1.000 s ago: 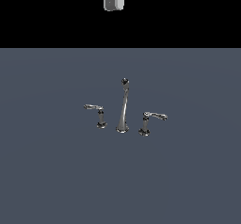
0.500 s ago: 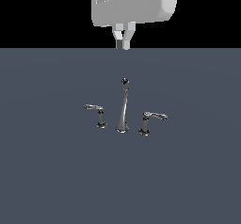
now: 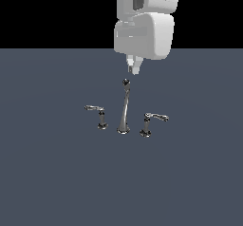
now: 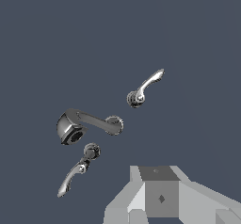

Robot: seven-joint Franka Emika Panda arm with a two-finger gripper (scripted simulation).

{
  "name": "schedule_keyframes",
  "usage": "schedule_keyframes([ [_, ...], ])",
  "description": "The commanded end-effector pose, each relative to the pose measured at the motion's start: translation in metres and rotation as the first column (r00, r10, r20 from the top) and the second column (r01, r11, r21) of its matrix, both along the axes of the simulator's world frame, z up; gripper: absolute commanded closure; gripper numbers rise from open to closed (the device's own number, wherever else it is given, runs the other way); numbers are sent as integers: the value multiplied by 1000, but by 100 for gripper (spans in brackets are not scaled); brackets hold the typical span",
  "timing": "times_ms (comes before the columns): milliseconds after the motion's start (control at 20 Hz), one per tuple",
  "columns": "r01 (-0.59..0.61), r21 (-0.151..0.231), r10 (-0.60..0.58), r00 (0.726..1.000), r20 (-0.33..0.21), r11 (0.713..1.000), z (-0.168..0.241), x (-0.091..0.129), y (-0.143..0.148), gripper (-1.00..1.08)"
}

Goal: Turn on the faucet by rotating a designated handle.

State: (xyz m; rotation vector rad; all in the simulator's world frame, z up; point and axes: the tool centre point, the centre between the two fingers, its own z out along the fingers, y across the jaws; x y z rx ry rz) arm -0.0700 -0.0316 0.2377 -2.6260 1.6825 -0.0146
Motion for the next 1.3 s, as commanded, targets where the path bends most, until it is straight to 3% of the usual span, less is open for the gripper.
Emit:
schedule_keyframes([
  [0, 68, -1, -68, 998, -2, 998, -15, 8, -8, 108],
  [400, 286, -5, -286, 958, -9, 958, -64, 29, -40, 108],
  [850, 511, -12, -511, 859, -16, 860, -118, 43, -81, 108],
  [1250, 625, -15, -625, 780, -19, 780, -148, 47, -105, 108],
])
